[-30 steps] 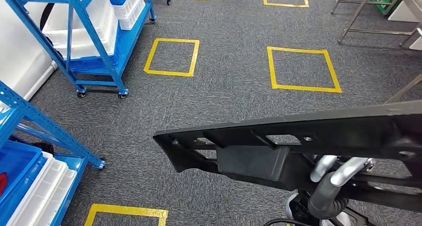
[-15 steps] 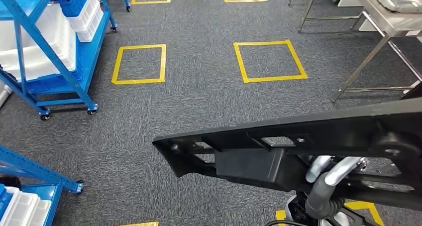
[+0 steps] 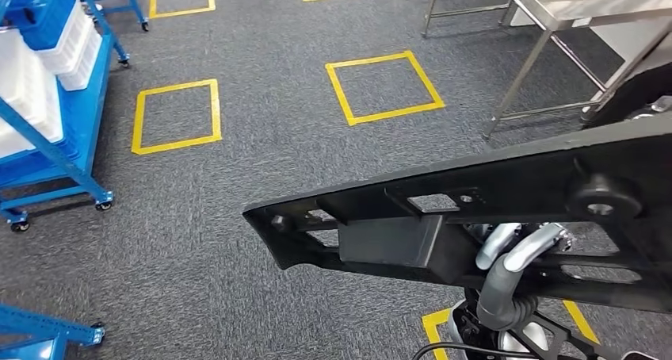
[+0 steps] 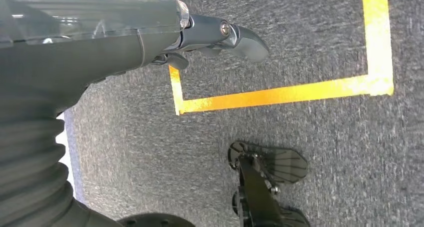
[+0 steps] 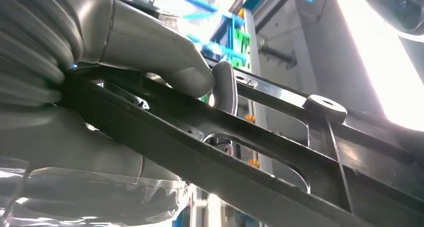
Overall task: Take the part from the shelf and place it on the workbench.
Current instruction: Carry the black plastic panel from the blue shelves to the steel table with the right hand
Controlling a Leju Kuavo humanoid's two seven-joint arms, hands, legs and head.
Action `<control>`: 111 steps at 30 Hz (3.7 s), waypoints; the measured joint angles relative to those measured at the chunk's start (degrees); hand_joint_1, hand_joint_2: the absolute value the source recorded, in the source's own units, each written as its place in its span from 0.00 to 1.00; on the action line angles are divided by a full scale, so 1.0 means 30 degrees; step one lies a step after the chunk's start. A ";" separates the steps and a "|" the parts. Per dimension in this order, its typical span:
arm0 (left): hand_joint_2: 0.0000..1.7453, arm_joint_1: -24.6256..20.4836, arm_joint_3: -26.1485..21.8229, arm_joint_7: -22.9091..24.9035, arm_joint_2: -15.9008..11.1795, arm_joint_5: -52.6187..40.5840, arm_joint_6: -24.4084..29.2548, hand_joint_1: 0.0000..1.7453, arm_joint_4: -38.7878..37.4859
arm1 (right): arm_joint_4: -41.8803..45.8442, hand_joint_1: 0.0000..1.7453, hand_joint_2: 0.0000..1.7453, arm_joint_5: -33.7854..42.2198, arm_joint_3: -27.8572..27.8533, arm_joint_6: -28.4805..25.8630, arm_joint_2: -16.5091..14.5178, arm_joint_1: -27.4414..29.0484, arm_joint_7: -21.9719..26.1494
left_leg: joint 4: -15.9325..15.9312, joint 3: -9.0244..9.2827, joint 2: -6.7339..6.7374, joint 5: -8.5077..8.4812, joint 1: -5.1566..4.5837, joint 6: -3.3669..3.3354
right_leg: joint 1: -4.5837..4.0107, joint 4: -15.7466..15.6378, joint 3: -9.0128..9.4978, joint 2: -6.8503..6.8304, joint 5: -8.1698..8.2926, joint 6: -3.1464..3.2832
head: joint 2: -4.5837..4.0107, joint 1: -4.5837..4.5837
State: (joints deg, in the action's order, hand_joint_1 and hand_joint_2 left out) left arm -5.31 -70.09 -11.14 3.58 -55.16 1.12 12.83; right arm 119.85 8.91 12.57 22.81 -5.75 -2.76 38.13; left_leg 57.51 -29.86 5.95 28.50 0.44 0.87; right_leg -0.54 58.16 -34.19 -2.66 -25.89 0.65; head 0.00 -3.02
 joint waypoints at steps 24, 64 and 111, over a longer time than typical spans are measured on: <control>1.00 0.0058 -0.0448 -0.0280 0.0153 0.0320 0.0270 0.00 -0.0011 | -0.0111 1.00 1.00 0.0413 0.0756 -0.0187 0.0211 -0.0294 0.0004 | -0.0021 -0.0638 -0.1100 -0.0574 0.0187 -0.0551 | 0.0359 0.4190 -0.1934 0.0830 -0.1529 -0.0716 | 0.0000 0.0000; 1.00 -0.0178 -0.0760 -0.0556 0.0295 0.0197 -0.0049 0.00 -0.0011 | -0.0532 1.00 1.00 0.1222 0.0714 0.0182 0.0643 -0.1016 0.0004 | 0.1493 -0.0775 -0.1043 0.0898 0.0085 0.0175 | 0.0247 -0.0354 0.0271 0.0663 0.0107 0.0195 | -0.0002 0.0002; 1.00 -0.0176 -0.0783 -0.0920 0.0304 0.0379 -0.0044 0.00 -0.0007 | -0.1703 1.00 1.00 0.1022 0.0442 0.0822 0.0260 -0.1401 0.0004 | 0.0140 -0.0816 -0.2021 -0.0542 0.0282 -0.0702 | 0.0339 0.2691 -0.1156 0.1298 -0.1549 -0.0832 | -0.0004 0.0011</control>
State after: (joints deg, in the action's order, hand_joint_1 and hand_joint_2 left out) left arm -5.84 -72.44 -13.90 4.49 -54.02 0.98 12.81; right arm 114.74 11.97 13.90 25.28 -4.97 -6.96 38.14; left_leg 57.93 -32.30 -0.11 26.88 1.28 -1.24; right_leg 0.48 66.24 -37.66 1.23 -30.54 -1.84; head -0.01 -2.98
